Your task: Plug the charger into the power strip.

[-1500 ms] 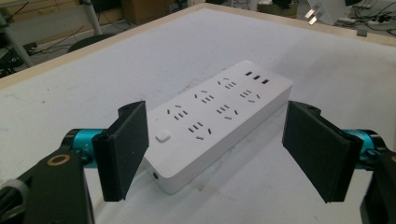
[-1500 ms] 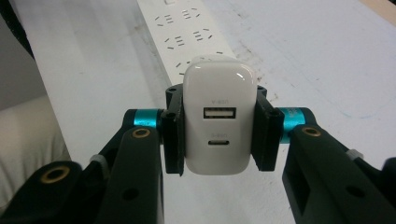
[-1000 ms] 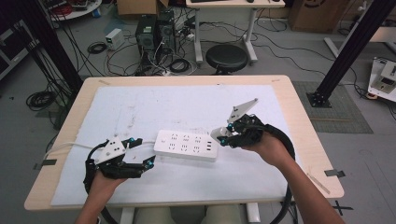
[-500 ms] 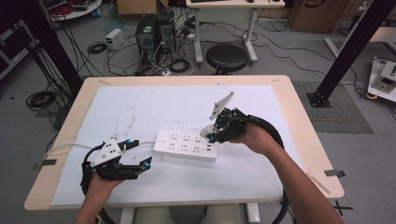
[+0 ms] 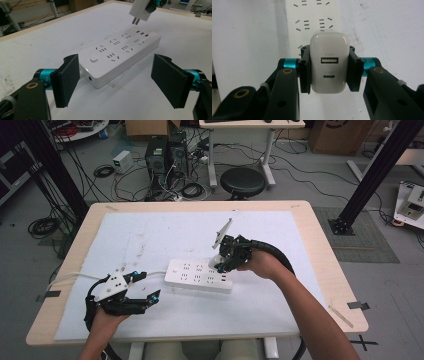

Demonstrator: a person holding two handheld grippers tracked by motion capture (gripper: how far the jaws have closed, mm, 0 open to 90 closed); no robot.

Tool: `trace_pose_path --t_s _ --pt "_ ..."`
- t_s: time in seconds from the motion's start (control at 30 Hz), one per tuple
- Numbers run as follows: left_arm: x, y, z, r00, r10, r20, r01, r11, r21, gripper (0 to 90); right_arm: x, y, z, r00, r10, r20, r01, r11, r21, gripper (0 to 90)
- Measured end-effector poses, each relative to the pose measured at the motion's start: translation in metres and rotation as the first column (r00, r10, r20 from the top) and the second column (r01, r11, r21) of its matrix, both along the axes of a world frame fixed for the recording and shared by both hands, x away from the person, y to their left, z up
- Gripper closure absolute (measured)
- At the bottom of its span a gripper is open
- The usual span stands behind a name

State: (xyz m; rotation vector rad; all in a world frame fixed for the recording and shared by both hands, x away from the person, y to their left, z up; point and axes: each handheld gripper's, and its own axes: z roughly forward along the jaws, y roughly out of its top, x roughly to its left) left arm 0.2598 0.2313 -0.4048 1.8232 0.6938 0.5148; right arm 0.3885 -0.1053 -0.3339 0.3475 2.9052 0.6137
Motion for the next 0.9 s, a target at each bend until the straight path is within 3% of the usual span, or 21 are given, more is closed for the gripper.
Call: trace_pose_path --t_s 0.63,0.9 --pt "-0.002 0.005 -0.003 1.0000 -0.007 -0.001 0.007 1.0000 -0.002 23.2 0.012 0.018 -0.014 0.9994 0.019 -0.029 -0.022 0.9927 -0.119 63.5" --pt "0.000 0.004 -0.004 0.9999 -0.012 -0.002 0.012 0.9999 -0.002 23.2 0.014 0.020 -0.017 0.9993 0.019 -0.033 -0.023 0.9912 -0.130 63.5"
